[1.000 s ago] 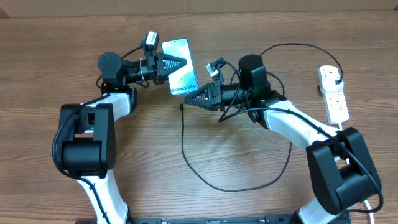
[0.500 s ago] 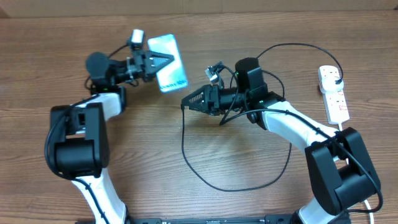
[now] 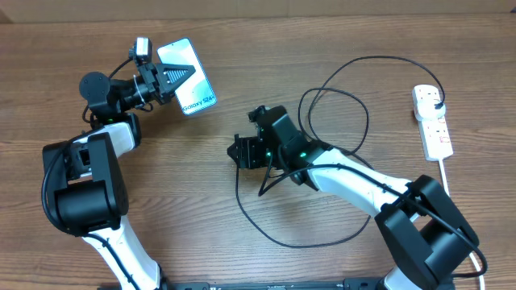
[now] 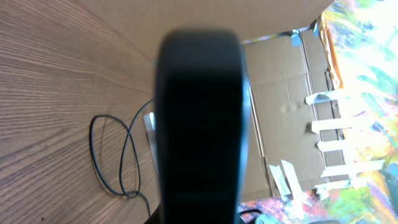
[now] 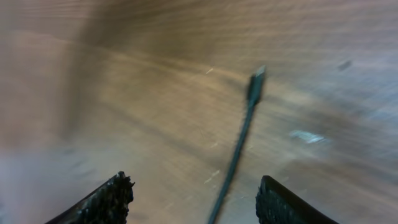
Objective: Plug charger to phone and switch on socket
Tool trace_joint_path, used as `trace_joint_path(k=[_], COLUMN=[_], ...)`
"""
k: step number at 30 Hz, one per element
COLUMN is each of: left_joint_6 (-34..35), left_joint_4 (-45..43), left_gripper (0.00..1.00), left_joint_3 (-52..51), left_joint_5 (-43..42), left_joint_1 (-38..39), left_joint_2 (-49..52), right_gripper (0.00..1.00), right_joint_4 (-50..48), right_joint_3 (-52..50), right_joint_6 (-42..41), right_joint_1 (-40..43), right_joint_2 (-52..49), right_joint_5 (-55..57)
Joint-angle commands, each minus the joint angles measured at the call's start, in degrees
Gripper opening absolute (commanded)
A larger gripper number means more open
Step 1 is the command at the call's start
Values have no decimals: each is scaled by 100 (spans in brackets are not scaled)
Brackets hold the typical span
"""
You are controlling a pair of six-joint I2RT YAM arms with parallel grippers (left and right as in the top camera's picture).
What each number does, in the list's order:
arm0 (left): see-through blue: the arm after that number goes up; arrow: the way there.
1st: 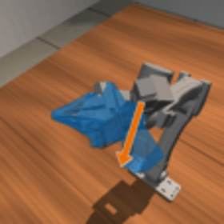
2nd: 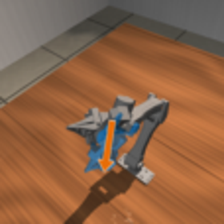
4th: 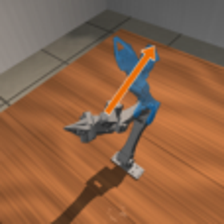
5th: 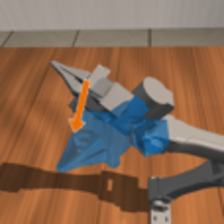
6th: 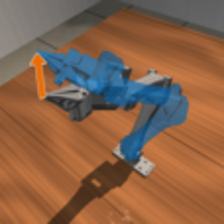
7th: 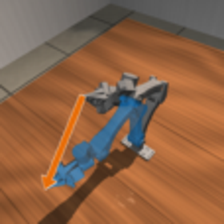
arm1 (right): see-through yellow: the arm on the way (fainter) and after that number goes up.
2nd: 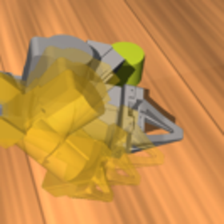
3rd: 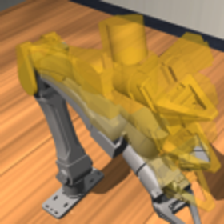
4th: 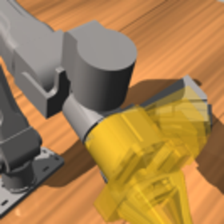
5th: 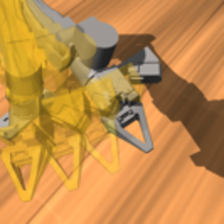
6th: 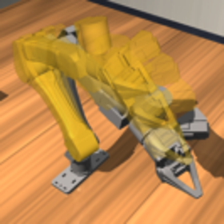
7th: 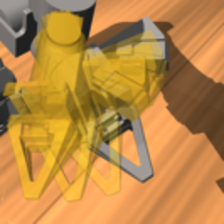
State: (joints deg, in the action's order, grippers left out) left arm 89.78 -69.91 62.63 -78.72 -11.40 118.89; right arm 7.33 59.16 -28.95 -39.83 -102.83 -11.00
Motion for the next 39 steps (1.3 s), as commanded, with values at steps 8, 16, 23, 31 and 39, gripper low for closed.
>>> trace_joint_path(k=[8, 16, 23, 31, 39], left_joint_6=[-264, -262, -260, -260, -302], left_joint_4=[133, 133, 136, 219, 219], left_gripper=[4, 4, 4, 4, 4], left_joint_3=[129, 129, 129, 129, 129], left_joint_5=[131, 140, 136, 90, 94], left_joint_1=[-31, -31, -31, -31, -31], left_joint_2=[-50, -50, -48, -50, -50], right_gripper=[56, 56, 53, 49, 44], right_joint_4=[-531, -763, -761, -595, -555], right_joint_3=[170, 179, 448, 656, 656], right_joint_6=[1073, 1150, 1292, 1252, 1250], right_joint_1=[-175, -319, -529, -553, -544], right_joint_2=[-81, -365, -863, -1231, -1469], right_joint_5=[1676, 1698, 1934, 2157, 2127])
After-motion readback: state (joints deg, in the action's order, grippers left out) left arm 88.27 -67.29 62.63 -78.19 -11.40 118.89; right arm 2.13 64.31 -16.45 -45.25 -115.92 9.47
